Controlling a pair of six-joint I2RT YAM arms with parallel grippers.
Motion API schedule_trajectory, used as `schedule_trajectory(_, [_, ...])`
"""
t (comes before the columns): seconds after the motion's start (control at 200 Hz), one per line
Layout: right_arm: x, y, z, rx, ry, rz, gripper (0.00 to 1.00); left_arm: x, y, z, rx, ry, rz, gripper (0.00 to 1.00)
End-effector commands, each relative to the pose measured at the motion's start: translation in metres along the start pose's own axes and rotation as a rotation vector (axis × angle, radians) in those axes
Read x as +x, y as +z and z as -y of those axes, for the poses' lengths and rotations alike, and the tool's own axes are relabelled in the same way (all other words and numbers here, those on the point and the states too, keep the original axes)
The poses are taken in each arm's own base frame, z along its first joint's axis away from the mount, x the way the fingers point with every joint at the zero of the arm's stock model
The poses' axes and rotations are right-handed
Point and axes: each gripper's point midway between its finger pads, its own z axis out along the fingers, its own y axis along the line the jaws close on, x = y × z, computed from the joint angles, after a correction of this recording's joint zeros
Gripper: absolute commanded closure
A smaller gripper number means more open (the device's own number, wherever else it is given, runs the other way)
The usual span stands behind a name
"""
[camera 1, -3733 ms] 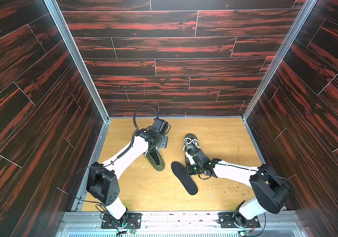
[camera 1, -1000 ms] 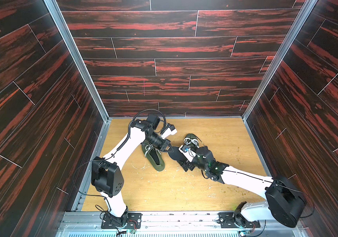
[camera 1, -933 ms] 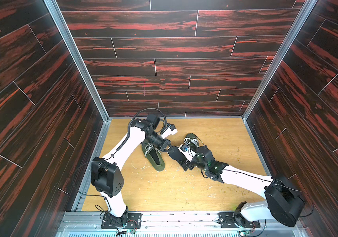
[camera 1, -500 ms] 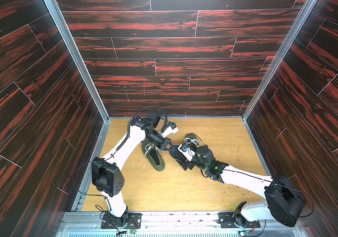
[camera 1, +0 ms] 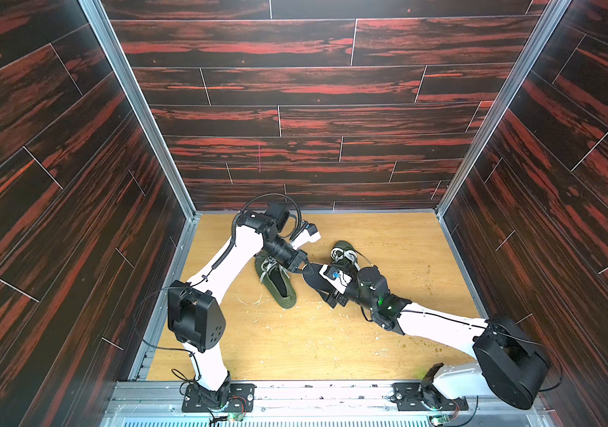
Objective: Insert the insole into the shoe
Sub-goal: Pick up the insole from the center of the board.
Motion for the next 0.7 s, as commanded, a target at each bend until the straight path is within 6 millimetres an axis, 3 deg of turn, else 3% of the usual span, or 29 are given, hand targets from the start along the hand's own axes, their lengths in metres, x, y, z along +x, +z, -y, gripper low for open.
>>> schedule_trajectory(0.0, [-0.012, 0.001, 0.001, -0.035, -0.020, 0.012, 0.02, 0.006, -0.008, 0.014, 0.031, 0.013, -0.021, 0.99])
schedule_trajectory(0.16, [-0.013, 0.006, 0.009, -0.035, -0.004, 0.020, 0.03, 0.001, -0.013, 0.020, 0.031, 0.030, 0.003, 0.99])
schedule_trajectory(0.351, [-0.019, 0.009, 0.006, -0.065, -0.012, 0.029, 0.16, -0.001, -0.022, 0.019, 0.034, 0.024, 0.034, 1.00])
schedule_trajectory(0.491, [-0.025, 0.002, 0.007, -0.068, 0.011, 0.040, 0.25, -0.008, -0.026, -0.004, -0.036, -0.022, 0.077, 1.00])
schedule_trajectory(0.561, [-0.027, -0.002, 0.008, -0.062, 0.027, 0.038, 0.28, -0.011, -0.035, -0.008, -0.090, -0.030, 0.113, 1.00])
schedule_trajectory(0.696, [-0.029, -0.009, 0.007, -0.075, 0.052, 0.021, 0.38, -0.012, -0.032, -0.015, -0.094, -0.056, 0.114, 0.98])
